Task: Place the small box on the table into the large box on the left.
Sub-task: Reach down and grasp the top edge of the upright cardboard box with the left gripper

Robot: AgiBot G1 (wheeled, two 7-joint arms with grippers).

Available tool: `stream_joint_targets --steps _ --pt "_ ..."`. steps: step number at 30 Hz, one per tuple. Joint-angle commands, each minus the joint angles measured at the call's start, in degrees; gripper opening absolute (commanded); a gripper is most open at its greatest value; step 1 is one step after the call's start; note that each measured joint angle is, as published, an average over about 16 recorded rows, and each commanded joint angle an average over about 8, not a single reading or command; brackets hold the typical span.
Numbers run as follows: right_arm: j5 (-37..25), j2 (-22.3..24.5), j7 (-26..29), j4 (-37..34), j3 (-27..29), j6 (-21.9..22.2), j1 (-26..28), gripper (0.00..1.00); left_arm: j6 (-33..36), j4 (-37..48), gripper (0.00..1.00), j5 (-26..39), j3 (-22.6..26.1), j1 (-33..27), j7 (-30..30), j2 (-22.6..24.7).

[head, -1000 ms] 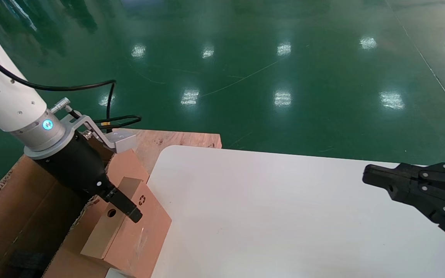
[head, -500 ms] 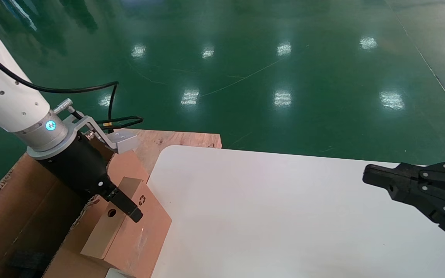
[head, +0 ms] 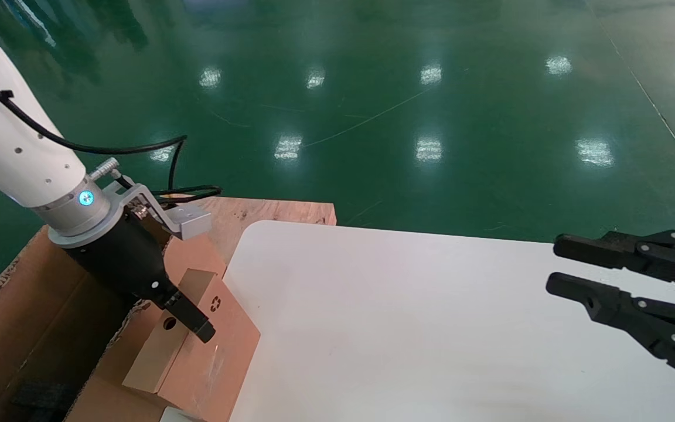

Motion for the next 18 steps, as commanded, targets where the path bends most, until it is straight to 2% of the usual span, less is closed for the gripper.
stream_joint_targets --steps 1,12,13,18 --pt "0.0 0.0 0.0 0.0 0.0 0.0 0.0 1.0 -0.19 -0.08 1.0 0.32 0.24 0.1 -0.23 0.25" --pt "0.01 0.0 0.0 -0.01 0.0 0.02 -0.01 1.0 -0.43 -0.04 1.0 0.56 0.36 0.02 -0.39 0.4" --pt "0.01 0.0 0.0 -0.01 0.0 0.02 -0.01 1.0 -0.43 -0.04 0.93 0.55 0.35 0.02 -0.38 0.39" --pt "0.01 0.0 0.0 -0.01 0.0 0.02 -0.01 1.0 -0.39 -0.04 0.31 0.5 0.34 0.02 -0.38 0.36"
